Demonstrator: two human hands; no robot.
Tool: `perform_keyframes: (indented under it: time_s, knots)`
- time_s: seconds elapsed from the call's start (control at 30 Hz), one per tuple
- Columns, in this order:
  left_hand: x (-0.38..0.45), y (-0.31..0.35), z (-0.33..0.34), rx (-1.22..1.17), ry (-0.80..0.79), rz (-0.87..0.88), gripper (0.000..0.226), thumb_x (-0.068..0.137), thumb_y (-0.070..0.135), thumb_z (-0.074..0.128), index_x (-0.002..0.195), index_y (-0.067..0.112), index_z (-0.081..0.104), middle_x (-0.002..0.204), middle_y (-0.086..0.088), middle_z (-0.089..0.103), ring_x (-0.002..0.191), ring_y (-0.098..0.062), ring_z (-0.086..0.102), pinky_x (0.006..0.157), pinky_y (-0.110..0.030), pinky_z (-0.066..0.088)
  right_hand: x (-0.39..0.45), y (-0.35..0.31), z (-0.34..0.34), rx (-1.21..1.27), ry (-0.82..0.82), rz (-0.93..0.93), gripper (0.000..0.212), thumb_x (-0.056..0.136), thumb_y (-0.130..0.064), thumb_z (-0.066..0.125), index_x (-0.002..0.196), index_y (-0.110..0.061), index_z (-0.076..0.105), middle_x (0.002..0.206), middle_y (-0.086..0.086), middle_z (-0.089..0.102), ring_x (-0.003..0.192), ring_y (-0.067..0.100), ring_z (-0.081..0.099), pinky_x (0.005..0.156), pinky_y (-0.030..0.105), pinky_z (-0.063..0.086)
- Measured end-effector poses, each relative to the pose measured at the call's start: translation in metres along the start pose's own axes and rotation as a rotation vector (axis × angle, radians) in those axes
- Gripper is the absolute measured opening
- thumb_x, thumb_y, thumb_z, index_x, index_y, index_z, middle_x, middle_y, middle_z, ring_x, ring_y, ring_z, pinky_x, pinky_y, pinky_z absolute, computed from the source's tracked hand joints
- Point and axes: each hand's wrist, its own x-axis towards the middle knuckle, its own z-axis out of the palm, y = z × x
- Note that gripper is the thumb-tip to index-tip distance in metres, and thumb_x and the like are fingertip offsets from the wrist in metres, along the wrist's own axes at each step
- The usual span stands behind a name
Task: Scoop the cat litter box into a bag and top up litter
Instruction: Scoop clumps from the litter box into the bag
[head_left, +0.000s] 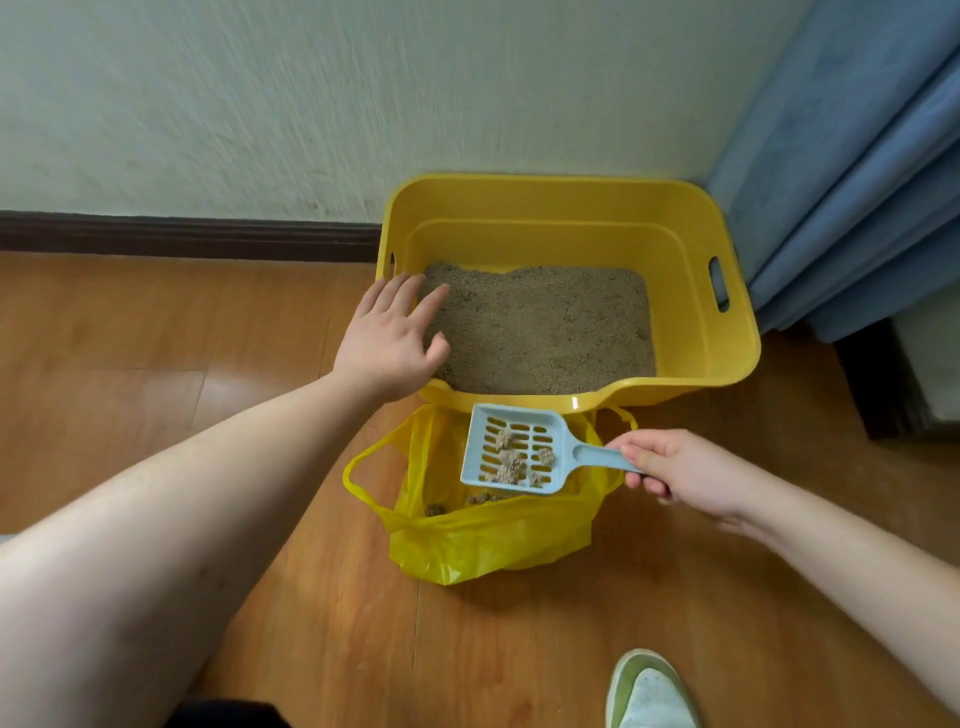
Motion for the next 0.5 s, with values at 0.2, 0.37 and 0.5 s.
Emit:
perform_keyframes:
  time_s: [0.2, 0.37, 0.5]
  knots:
    - [-0.001, 0.000, -0.001, -0.004, -0.006, 0.008, 0.068, 0.090, 0.051, 0.020, 0.153, 0.026, 0.028, 0.157, -0.011, 0.030, 0.148, -0.027, 0.018, 0.122, -0.044, 0.008, 0.013, 0.033, 0.044, 0.092, -0.032, 0.098, 0.025, 0.102, -0.013, 0.038, 0.107, -0.014, 0.062, 0.070, 0.000, 0.050, 0.047, 0.002, 0.034, 0.040, 0.013, 0.026]
    - [-0.001, 0.000, 0.000, 0.013, 0.001, 0.005, 0.067, 0.090, 0.050, 0.023, 0.152, 0.025, 0.031, 0.157, -0.011, 0.031, 0.148, -0.027, 0.019, 0.122, -0.042, 0.008, 0.025, 0.023, 0.044, 0.114, -0.025, 0.130, 0.025, 0.102, -0.015, 0.038, 0.108, -0.013, 0.063, 0.064, -0.002, 0.044, 0.046, 0.005, 0.029, 0.039, 0.014, 0.022]
    - [0.000, 0.000, 0.001, 0.010, 0.013, 0.001, 0.068, 0.089, 0.050, 0.023, 0.151, 0.024, 0.033, 0.155, -0.012, 0.033, 0.147, -0.028, 0.021, 0.122, -0.043, 0.010, 0.035, 0.015, 0.032, 0.336, -0.146, 0.328, 0.028, 0.100, -0.015, 0.040, 0.110, -0.002, 0.063, 0.056, -0.005, 0.033, 0.041, 0.004, 0.021, 0.034, 0.015, 0.015]
